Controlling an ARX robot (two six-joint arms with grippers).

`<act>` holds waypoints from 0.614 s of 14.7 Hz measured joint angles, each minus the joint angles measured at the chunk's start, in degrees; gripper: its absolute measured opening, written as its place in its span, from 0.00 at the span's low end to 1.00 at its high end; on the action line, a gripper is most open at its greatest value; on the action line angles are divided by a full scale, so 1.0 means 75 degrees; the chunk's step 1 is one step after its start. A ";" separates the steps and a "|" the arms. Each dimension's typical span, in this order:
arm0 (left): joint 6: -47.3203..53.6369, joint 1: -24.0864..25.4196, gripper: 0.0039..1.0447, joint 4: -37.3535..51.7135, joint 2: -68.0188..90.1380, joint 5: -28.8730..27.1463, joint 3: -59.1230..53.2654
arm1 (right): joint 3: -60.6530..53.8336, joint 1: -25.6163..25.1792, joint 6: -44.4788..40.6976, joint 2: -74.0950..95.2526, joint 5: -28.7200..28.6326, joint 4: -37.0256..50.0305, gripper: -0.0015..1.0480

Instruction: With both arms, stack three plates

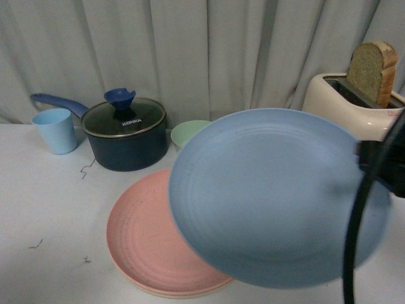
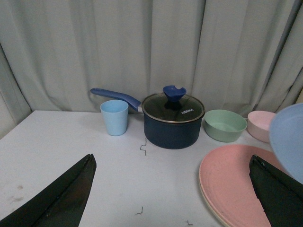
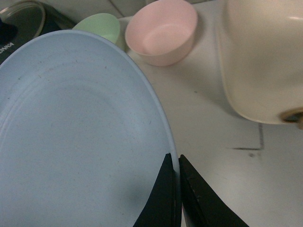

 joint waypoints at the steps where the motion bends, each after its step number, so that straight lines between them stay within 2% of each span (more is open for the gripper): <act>1: 0.0000 0.0000 0.94 0.0000 0.0000 0.0000 0.0000 | 0.0460 0.0291 0.0254 0.0510 0.0044 0.0035 0.02; 5: 0.0000 0.0000 0.94 0.0000 0.0000 0.0003 0.0000 | 0.1912 0.1148 0.0909 0.2180 0.0417 -0.0189 0.02; 9: 0.0000 0.0000 0.94 0.0000 0.0000 0.0000 0.0000 | 0.2448 0.1644 0.0933 0.3045 0.0606 -0.0667 0.02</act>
